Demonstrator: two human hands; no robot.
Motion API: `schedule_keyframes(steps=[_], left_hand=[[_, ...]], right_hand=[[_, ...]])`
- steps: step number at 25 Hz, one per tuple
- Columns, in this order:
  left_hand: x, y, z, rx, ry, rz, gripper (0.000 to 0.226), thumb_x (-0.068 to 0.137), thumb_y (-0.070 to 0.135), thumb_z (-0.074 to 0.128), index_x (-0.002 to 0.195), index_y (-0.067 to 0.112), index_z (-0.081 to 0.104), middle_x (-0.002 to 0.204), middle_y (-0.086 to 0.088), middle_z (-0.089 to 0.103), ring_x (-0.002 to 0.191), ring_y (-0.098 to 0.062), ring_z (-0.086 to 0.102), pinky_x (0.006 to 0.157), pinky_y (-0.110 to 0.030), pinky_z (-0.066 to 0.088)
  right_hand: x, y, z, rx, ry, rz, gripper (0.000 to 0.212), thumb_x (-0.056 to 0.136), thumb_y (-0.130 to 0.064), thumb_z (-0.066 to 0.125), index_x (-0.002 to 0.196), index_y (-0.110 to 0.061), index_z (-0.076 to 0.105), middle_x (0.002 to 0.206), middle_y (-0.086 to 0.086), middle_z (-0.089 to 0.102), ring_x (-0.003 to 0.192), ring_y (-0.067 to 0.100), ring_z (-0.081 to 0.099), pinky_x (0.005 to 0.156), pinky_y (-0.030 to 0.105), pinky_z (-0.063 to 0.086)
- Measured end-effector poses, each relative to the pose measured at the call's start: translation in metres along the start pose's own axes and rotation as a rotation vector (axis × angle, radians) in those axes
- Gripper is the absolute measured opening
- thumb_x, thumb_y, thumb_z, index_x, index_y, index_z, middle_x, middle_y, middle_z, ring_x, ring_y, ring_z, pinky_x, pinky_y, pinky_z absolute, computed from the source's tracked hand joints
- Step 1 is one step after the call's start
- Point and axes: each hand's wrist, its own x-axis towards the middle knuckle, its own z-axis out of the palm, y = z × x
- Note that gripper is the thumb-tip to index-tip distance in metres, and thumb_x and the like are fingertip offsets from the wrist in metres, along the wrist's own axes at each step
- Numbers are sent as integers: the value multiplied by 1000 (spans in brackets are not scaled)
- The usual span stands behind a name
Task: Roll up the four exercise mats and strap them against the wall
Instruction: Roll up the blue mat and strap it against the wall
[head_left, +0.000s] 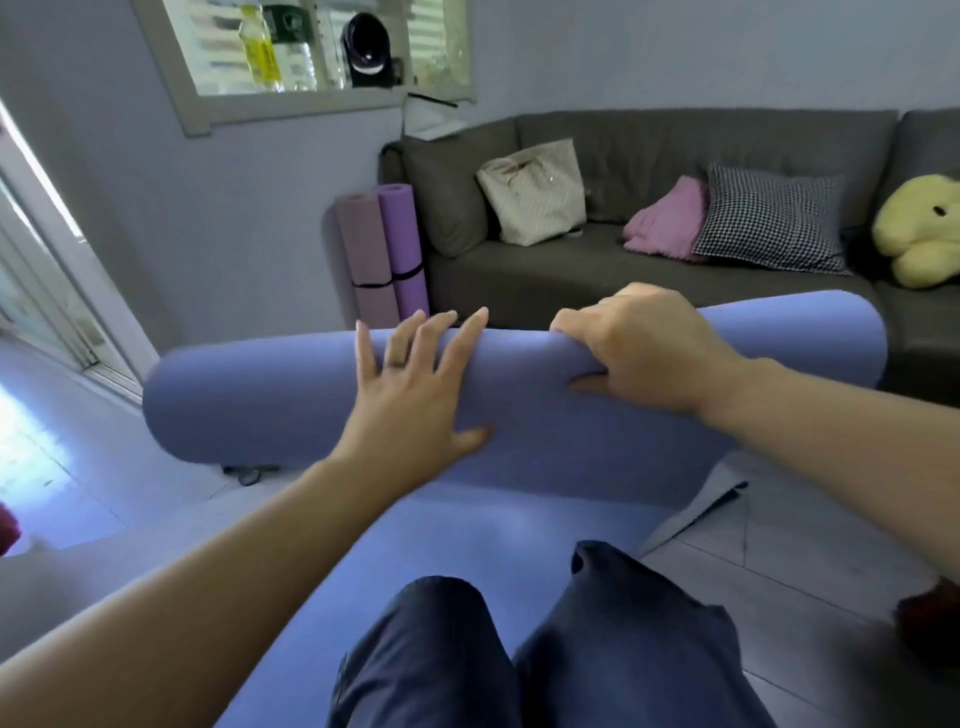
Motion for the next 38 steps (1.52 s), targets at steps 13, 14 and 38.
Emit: schedule_keyframes(steps=[13,14,38], left_hand=[[-77,55,28,-162,-633,182,46,85,66,47,90,20,44,93,6,49,85,-20,54,68,-32,40],[-74,58,23,-162,-643,198,51,83,70,44,86,19,41,87,7,46,81,-19,52,66,-32,39],[-110,113,41,-183,-959,85,23,84,20,52,106,21,53,114,-5,61,102,-29,60,69,-31,38]], right_hand=[[-142,-72,61,247,-426,260,65,68,-67,68,114,-24,50,108,-4,52,96,19,55,78,33,45],[-147,-81,63,269,-326,245,67,62,-68,72,105,-20,54,99,-3,55,85,21,58,70,34,47],[-165,-118,43,314,-791,394,39,79,-51,62,86,-23,36,94,-2,60,89,24,57,64,32,32]])
